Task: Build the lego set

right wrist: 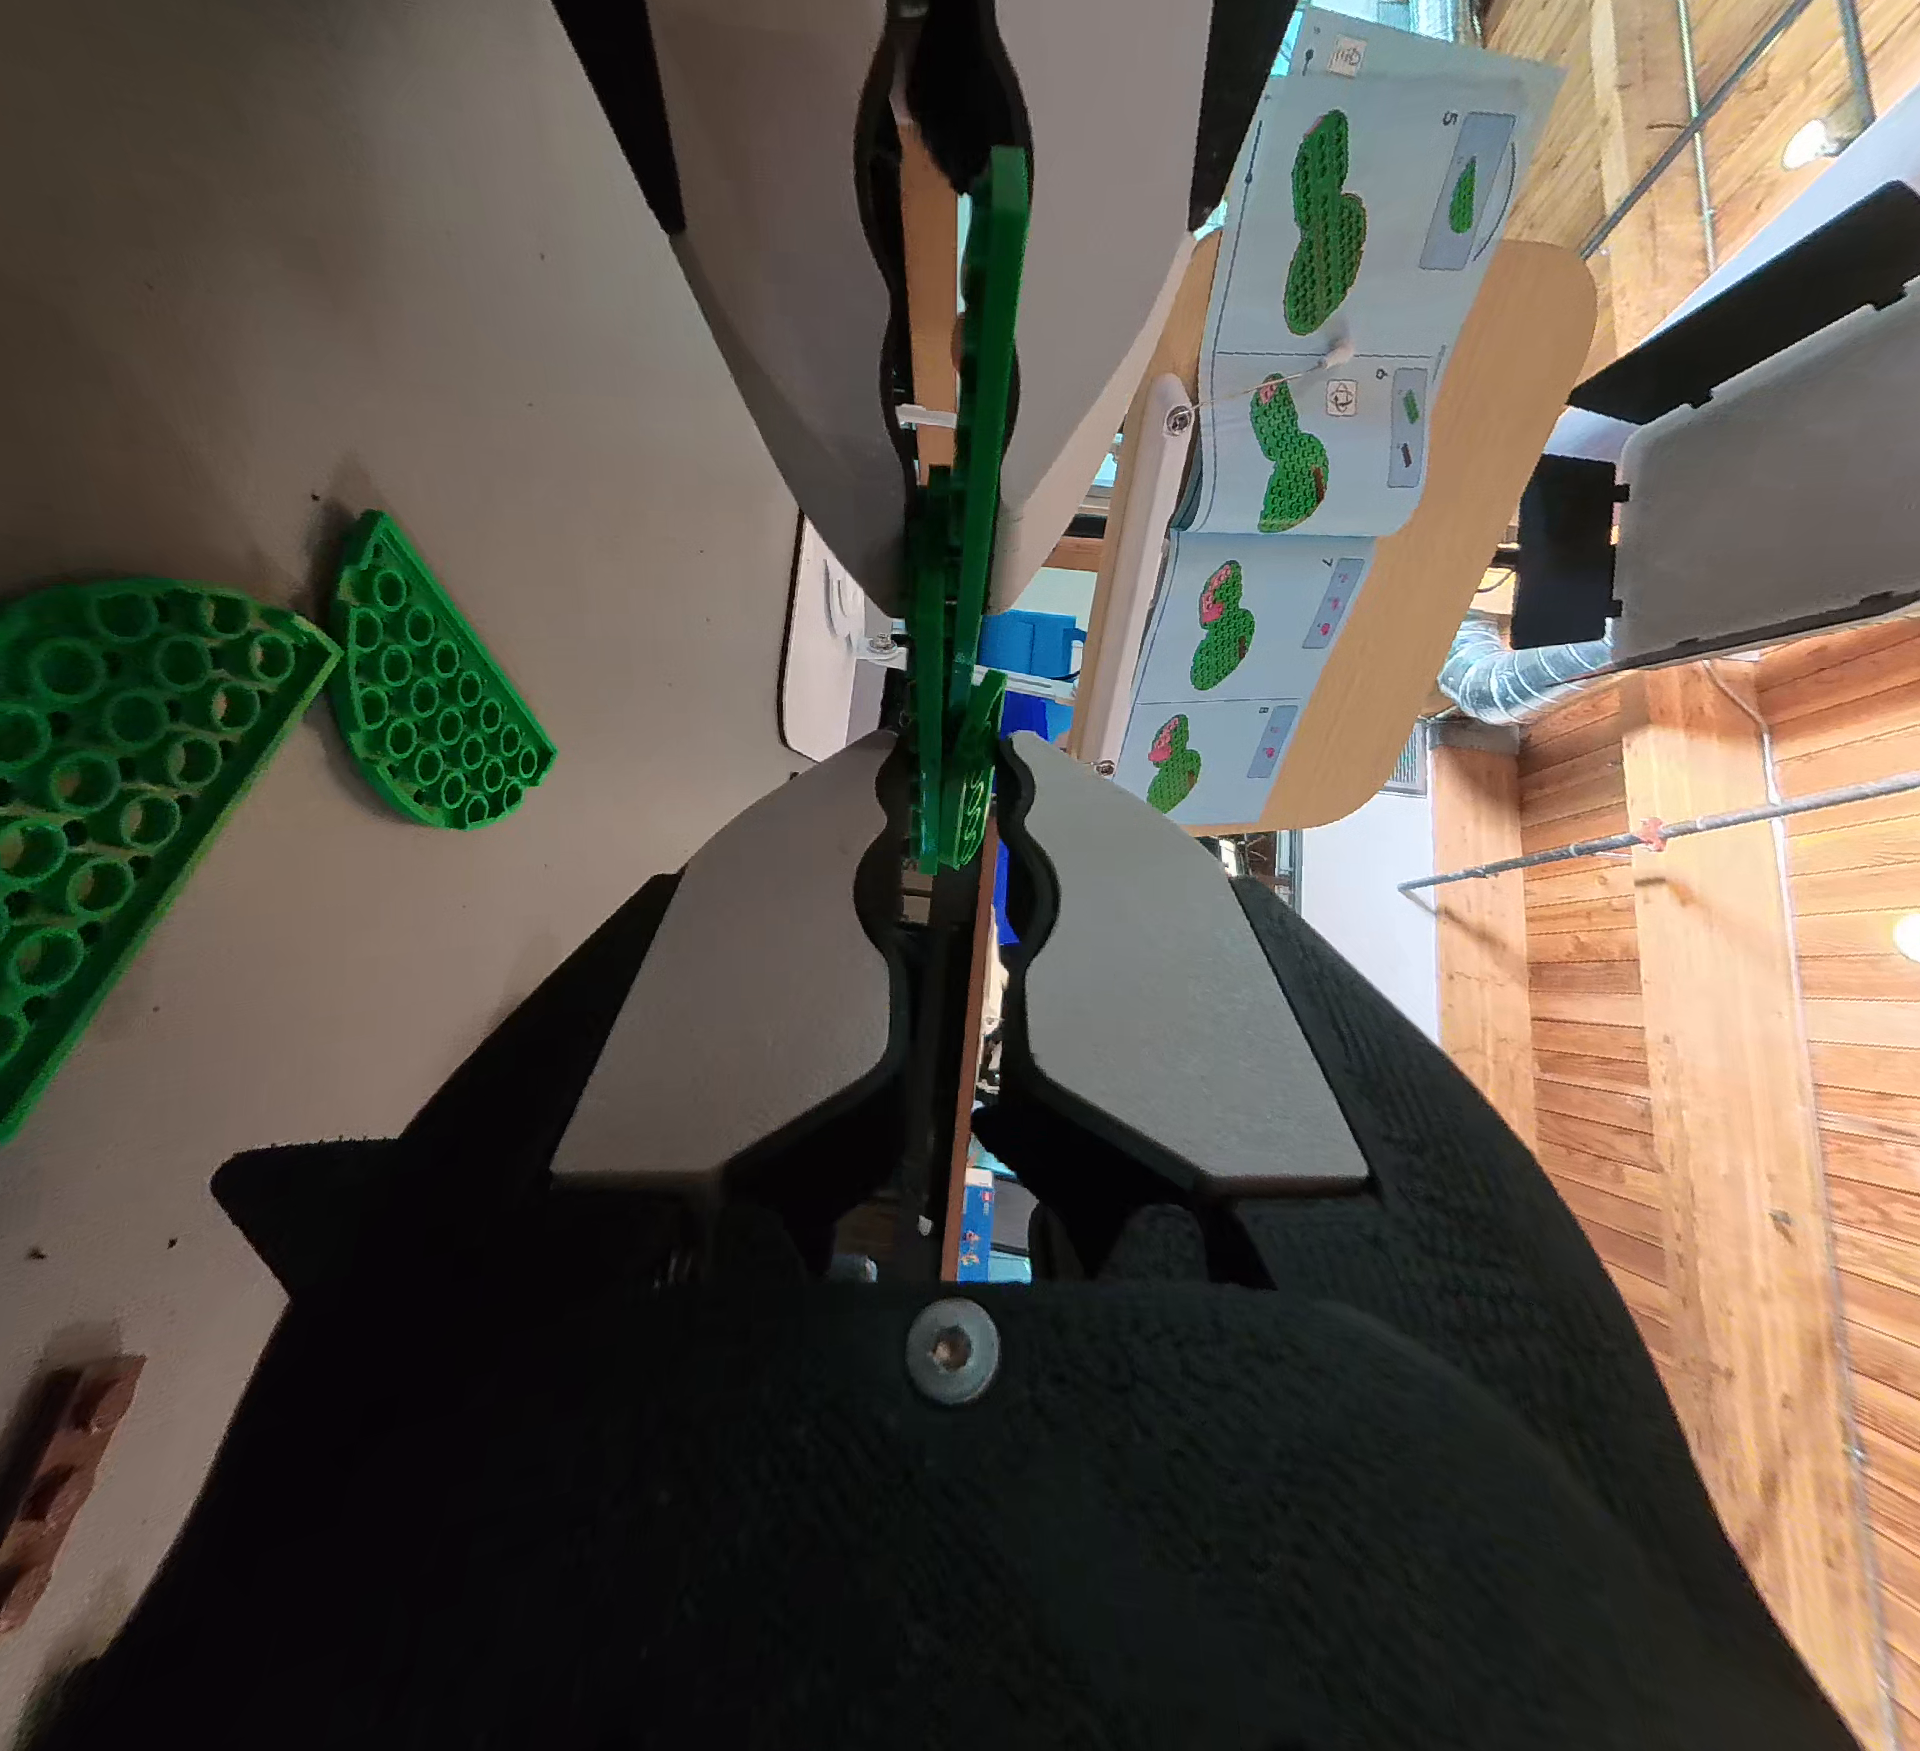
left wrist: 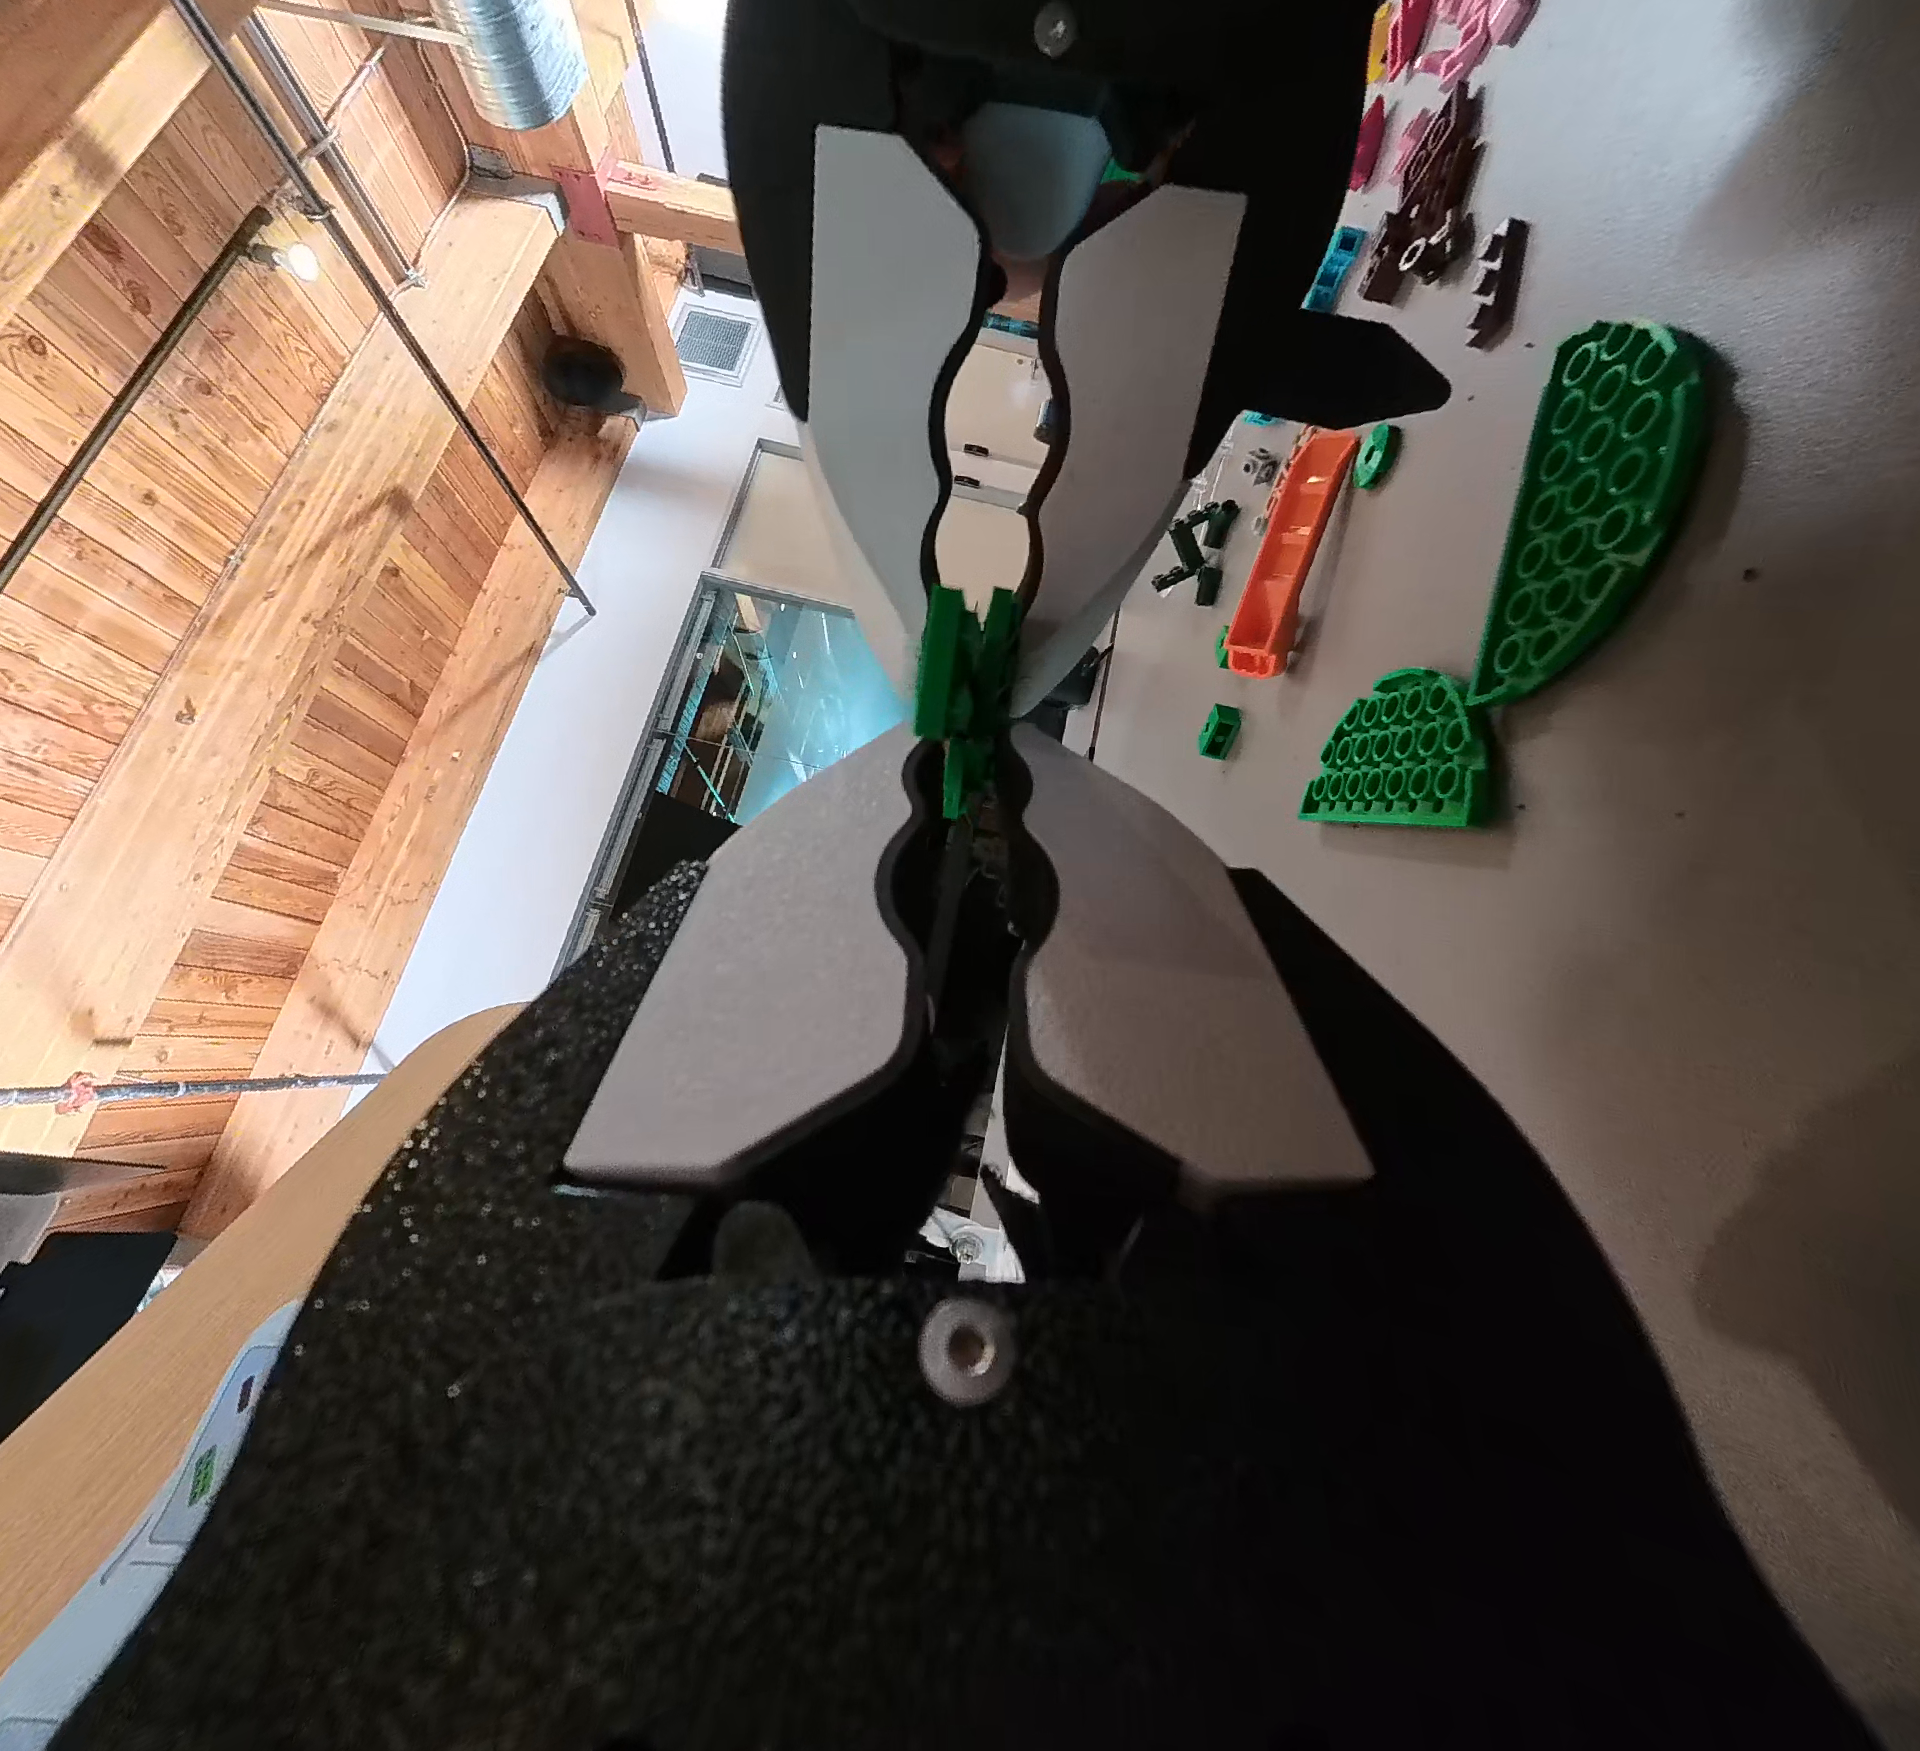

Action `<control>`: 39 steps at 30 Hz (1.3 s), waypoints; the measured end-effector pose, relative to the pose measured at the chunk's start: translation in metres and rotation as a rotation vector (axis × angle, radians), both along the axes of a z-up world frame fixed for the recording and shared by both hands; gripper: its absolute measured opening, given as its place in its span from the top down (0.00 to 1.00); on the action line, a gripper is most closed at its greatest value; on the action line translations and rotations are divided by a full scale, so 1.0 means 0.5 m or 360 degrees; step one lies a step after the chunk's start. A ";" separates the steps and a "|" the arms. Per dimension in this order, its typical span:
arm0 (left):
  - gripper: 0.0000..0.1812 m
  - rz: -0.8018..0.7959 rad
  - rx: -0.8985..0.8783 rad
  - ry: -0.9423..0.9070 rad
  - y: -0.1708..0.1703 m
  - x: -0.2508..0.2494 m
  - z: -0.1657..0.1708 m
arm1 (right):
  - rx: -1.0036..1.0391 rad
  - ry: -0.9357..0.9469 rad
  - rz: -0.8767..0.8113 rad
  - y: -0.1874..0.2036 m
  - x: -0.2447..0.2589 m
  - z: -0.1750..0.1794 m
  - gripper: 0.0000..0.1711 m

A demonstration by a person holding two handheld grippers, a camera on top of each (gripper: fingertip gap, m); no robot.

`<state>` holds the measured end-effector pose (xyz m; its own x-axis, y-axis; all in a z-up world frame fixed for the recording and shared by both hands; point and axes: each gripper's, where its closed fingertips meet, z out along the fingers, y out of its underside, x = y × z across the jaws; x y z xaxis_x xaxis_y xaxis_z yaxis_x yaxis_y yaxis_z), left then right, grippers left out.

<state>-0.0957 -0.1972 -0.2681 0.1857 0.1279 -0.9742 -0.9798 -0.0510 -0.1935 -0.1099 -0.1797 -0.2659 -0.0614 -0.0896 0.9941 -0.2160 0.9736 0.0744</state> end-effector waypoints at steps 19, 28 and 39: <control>0.96 -0.0044 -0.0079 -0.0026 0.001 0.007 -0.012 | -0.0026 -0.0258 0.0081 0.003 0.031 -0.017 0.92; 0.95 -0.0070 -0.0136 -0.0088 0.003 0.007 -0.022 | -0.0007 -0.0247 0.0044 0.007 0.026 -0.023 0.92; 0.81 -0.0085 -0.0125 -0.0263 0.009 0.006 -0.020 | -0.0090 -0.0321 0.0142 -0.006 0.034 -0.035 0.93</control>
<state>-0.0927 -0.1926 -0.2784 0.3485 0.0386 -0.9365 -0.9367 -0.0211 -0.3494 -0.0930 -0.1829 -0.2832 -0.2535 -0.0480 0.9662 -0.3064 0.9513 -0.0332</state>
